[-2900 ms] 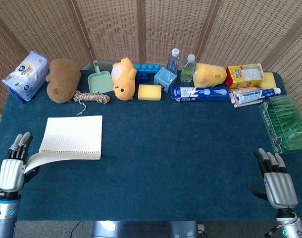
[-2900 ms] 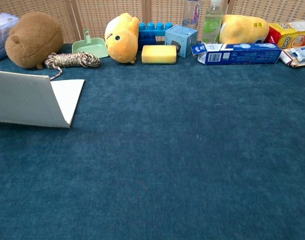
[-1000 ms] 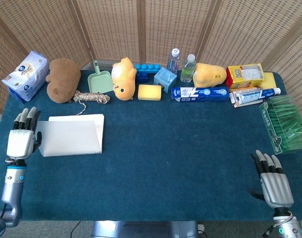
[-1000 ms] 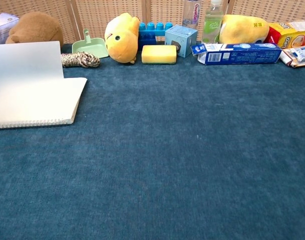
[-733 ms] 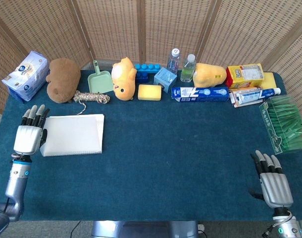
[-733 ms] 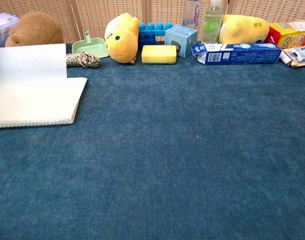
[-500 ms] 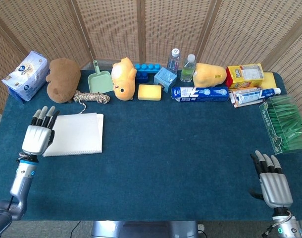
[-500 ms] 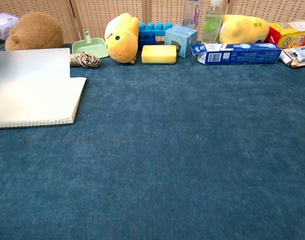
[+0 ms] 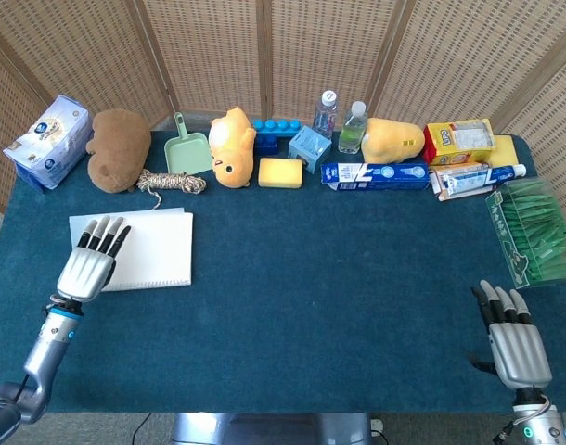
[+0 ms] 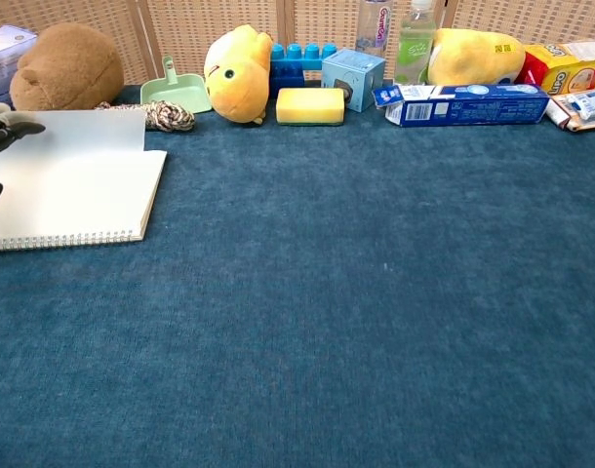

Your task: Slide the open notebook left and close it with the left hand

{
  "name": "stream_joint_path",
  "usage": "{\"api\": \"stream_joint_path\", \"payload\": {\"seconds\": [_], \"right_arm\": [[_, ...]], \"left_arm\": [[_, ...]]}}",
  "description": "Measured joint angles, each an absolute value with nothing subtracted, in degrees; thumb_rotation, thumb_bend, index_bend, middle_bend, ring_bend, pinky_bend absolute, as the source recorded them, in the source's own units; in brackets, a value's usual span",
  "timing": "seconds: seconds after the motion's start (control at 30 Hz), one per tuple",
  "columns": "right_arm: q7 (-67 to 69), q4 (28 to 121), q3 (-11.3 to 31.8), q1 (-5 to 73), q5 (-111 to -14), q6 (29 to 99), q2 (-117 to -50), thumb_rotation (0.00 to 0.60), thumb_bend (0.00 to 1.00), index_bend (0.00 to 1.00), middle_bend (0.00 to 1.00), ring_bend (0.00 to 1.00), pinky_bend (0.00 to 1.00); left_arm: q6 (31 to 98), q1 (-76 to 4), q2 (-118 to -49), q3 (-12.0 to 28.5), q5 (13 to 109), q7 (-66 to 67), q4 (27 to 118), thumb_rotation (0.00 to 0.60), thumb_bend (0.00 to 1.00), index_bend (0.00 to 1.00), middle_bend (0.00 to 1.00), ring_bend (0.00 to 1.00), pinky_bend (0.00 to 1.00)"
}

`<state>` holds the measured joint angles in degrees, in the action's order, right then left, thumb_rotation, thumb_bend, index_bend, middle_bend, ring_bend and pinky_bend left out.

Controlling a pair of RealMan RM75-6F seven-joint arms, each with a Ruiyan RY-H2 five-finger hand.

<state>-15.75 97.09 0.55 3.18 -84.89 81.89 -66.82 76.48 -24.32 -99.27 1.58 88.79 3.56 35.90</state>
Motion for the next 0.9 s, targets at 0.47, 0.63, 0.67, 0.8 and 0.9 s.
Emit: {"api": "stream_joint_path", "payload": {"seconds": [0.47, 0.63, 0.67, 0.8, 0.9], "right_arm": [[-16.04, 97.03, 0.54, 3.21, -84.64, 81.73, -66.95, 0.600, 0.00, 0.00, 0.00, 0.00, 0.00], [-15.92, 97.03, 0.56, 3.24, -84.71, 81.75, -66.93, 0.600, 0.00, 0.00, 0.00, 0.00, 0.00], [-15.89, 97.03, 0.56, 3.25, -84.76, 81.78, -66.92, 0.600, 0.00, 0.00, 0.00, 0.00, 0.00], [-15.42, 96.99, 0.52, 3.26, -85.40, 82.09, -66.81, 0.600, 0.00, 0.00, 0.00, 0.00, 0.00], [-14.79, 96.91, 0.51, 3.25, -85.99, 82.45, -66.71, 0.600, 0.00, 0.00, 0.00, 0.00, 0.00]], "left_arm": [[75.24, -23.37, -99.05, 1.48, 87.71, 1.20, 34.64, 0.600, 0.54, 0.00, 0.00, 0.00, 0.10], [78.03, -22.43, -96.72, 1.77, 87.73, -1.89, 38.77, 0.600, 0.41, 0.00, 0.00, 0.00, 0.09], [78.25, -22.17, -96.03, 1.75, 87.71, -2.09, 40.04, 0.600, 0.36, 0.00, 0.00, 0.00, 0.09], [78.22, -20.47, -92.02, 1.70, 86.55, -0.14, 47.65, 0.600, 0.16, 0.00, 0.00, 0.00, 0.09], [78.23, -19.07, -88.45, 1.70, 85.33, 3.22, 55.00, 0.600, 0.07, 0.00, 0.00, 0.00, 0.08]]}}
